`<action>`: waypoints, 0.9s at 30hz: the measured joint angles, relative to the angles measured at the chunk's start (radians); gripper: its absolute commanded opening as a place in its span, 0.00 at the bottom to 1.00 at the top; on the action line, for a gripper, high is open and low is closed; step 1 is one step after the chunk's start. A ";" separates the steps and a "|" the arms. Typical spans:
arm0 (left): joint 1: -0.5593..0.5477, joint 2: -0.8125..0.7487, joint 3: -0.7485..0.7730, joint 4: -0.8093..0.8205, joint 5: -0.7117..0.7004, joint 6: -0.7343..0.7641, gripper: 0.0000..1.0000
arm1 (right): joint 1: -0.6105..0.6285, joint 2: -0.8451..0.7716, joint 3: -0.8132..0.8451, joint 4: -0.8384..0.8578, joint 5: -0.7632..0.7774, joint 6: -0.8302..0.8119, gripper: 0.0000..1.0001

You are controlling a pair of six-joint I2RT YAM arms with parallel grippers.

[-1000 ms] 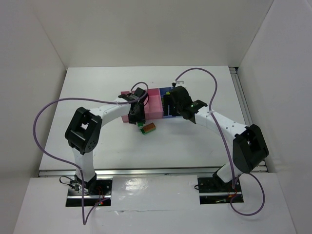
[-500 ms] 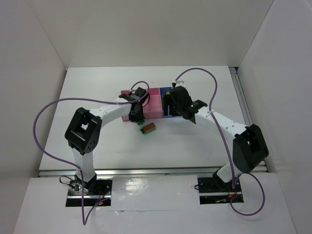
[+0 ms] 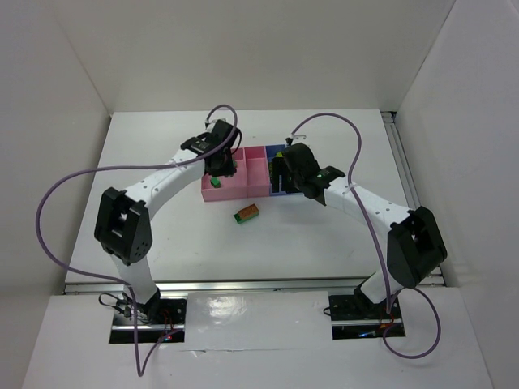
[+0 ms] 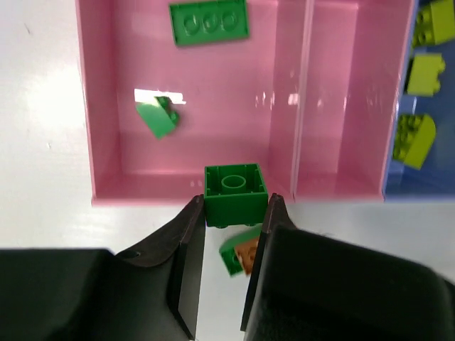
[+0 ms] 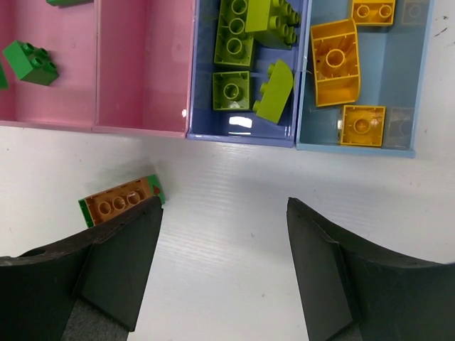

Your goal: Sort the legos into containers by color

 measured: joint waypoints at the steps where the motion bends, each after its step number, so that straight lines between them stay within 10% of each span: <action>1: 0.008 0.021 0.017 0.003 -0.004 0.005 0.12 | 0.000 0.000 0.000 -0.001 0.000 0.000 0.78; 5: 0.043 0.153 0.114 0.010 -0.011 0.027 0.56 | 0.000 -0.008 -0.006 -0.007 0.001 0.000 0.78; 17: 0.055 0.098 0.042 0.029 0.083 0.098 0.53 | 0.006 -0.044 -0.045 -0.016 -0.011 0.013 0.78; 27: -0.140 -0.049 -0.206 0.113 0.340 0.374 0.78 | 0.015 -0.044 -0.057 -0.013 0.003 0.027 0.78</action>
